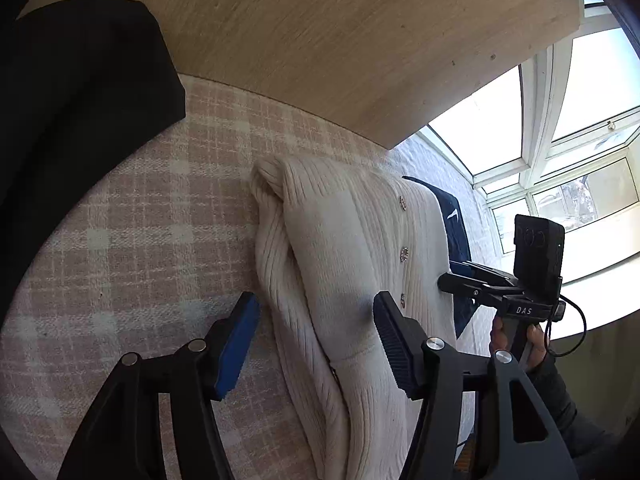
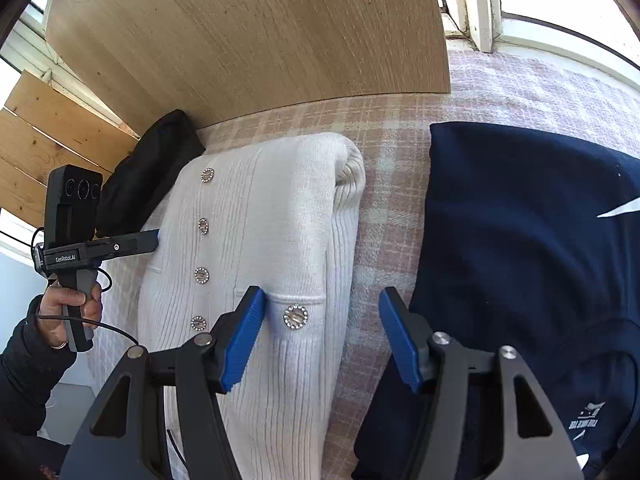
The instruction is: Fold clothes
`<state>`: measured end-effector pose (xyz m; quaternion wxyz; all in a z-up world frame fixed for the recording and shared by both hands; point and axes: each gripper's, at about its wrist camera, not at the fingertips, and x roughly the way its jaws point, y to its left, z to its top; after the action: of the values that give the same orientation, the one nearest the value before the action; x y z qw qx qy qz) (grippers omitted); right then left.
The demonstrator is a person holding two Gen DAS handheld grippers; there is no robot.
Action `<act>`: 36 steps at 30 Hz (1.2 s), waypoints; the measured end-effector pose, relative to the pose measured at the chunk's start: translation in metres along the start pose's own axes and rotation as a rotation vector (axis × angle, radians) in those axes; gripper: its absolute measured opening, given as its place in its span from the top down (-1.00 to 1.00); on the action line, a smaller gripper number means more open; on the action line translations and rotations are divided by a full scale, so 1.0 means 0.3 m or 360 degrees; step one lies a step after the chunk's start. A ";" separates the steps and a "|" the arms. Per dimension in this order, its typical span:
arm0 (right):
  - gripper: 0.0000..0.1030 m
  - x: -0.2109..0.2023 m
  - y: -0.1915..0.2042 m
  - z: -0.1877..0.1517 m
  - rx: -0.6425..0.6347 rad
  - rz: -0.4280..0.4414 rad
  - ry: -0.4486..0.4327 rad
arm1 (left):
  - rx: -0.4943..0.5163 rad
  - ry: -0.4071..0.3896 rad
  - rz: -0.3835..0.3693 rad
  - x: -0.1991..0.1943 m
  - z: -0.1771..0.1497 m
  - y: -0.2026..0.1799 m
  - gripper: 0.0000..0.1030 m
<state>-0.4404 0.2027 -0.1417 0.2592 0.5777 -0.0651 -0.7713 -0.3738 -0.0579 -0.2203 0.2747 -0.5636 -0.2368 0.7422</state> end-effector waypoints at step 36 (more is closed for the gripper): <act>-0.13 0.126 0.137 -0.001 -0.0179 -0.0013 0.0160 | 0.0434 0.0155 0.0173 0.050 -0.002 -0.119 -0.01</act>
<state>-0.4343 0.1495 -0.1579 0.2909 0.6004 -0.0062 -0.7449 -0.3714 -0.0215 -0.2075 0.3192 -0.5685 -0.0893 0.7530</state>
